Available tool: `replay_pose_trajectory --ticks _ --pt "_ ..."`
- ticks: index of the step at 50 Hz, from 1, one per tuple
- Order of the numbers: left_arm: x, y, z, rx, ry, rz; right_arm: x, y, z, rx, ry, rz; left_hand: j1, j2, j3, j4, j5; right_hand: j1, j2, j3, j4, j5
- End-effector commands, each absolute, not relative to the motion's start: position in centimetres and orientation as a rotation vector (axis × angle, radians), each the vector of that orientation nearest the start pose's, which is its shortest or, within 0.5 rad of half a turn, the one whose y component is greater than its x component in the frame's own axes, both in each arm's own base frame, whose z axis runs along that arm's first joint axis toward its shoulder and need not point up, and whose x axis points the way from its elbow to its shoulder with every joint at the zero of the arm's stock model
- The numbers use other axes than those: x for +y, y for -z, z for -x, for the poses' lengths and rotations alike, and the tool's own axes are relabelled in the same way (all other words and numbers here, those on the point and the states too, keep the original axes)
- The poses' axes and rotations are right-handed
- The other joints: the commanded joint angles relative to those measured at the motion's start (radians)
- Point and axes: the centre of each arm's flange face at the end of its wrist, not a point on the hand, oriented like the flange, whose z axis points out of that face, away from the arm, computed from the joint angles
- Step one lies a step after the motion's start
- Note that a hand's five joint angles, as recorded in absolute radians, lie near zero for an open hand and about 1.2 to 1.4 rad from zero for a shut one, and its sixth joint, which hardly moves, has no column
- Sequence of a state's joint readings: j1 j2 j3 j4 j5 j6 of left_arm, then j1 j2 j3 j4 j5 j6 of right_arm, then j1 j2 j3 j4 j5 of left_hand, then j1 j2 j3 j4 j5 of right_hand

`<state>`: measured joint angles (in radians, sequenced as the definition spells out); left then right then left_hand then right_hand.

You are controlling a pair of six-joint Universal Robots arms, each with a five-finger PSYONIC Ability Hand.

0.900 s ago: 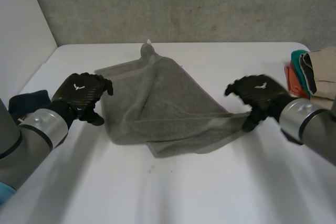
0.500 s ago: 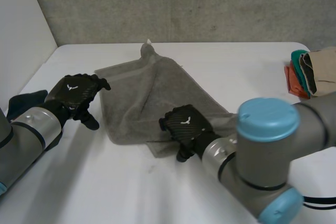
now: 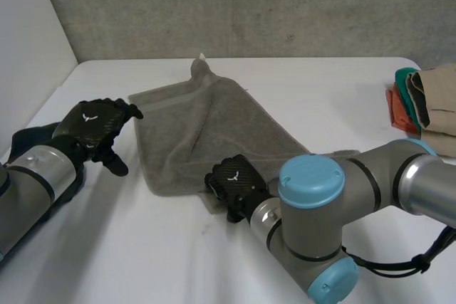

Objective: Fold the laundry.

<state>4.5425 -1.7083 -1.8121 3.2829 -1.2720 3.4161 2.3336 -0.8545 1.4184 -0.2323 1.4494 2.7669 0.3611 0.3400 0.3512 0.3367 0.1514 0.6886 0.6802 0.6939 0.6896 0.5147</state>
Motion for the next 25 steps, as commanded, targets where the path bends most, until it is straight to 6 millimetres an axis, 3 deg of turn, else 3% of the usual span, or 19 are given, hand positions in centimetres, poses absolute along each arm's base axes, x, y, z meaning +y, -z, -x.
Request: replay_pose_trajectory --ticks 1,5,6,8,11,14,15,19,20,25 --pt "-26.5 -21.0 20.6 2.443 2.058 -0.866 -19.6 -10.4 -38.4 1.885 1.647 1.352 -0.024 -0.003 -0.014 0.0 0.011 0.114 0.123 0.109 0.113 0.114" --pt "-26.5 -21.1 20.6 2.433 2.069 -0.865 -19.9 -9.9 -38.8 1.888 1.657 1.356 -0.03 -0.009 -0.02 -0.006 0.005 0.199 0.207 0.194 0.198 0.198" --pt "-26.5 -21.1 20.6 2.434 2.067 -0.865 -20.0 -9.8 -38.8 1.889 1.659 1.357 -0.033 -0.012 -0.023 -0.009 0.002 0.287 0.295 0.281 0.286 0.286" --pt "-26.4 -21.1 20.5 2.434 2.067 -0.863 -20.2 -9.7 -39.0 1.891 1.665 1.36 -0.045 -0.024 -0.035 -0.02 -0.01 0.679 0.687 0.673 0.678 0.678" --pt "-26.4 -21.0 20.5 2.433 2.064 -0.858 -20.6 -10.4 -39.0 1.887 1.698 1.349 -0.071 -0.05 -0.061 -0.047 -0.036 0.708 0.716 0.702 0.707 0.707" --pt "-26.6 -21.1 20.4 2.421 2.07 -0.849 -20.7 -12.6 -39.0 1.855 1.741 1.324 -0.127 -0.106 -0.117 -0.102 -0.092 0.708 0.716 0.702 0.707 0.707" --pt "-26.6 -21.0 20.3 2.42 2.067 -0.841 -20.6 -13.4 -38.9 1.845 1.751 1.318 -0.156 -0.135 -0.146 -0.132 -0.121 0.708 0.716 0.702 0.707 0.707" --pt "-27.5 -21.0 19.6 2.384 2.078 -0.785 -20.2 -19.6 -38.1 1.739 1.849 1.257 -0.187 -0.165 -0.177 -0.162 -0.151 0.708 0.716 0.702 0.707 0.707" --pt "-28.1 -21.0 19.2 2.362 2.082 -0.753 -20.2 -22.4 -37.6 1.685 1.893 1.232 -0.187 -0.165 -0.177 -0.162 -0.151 0.708 0.716 0.702 0.707 0.707" --pt "-30.1 -19.9 18.3 2.359 2.058 -0.663 -19.0 -28.6 -36.4 1.535 1.953 1.211 -0.187 -0.165 -0.177 -0.162 -0.151 0.708 0.716 0.702 0.707 0.707"
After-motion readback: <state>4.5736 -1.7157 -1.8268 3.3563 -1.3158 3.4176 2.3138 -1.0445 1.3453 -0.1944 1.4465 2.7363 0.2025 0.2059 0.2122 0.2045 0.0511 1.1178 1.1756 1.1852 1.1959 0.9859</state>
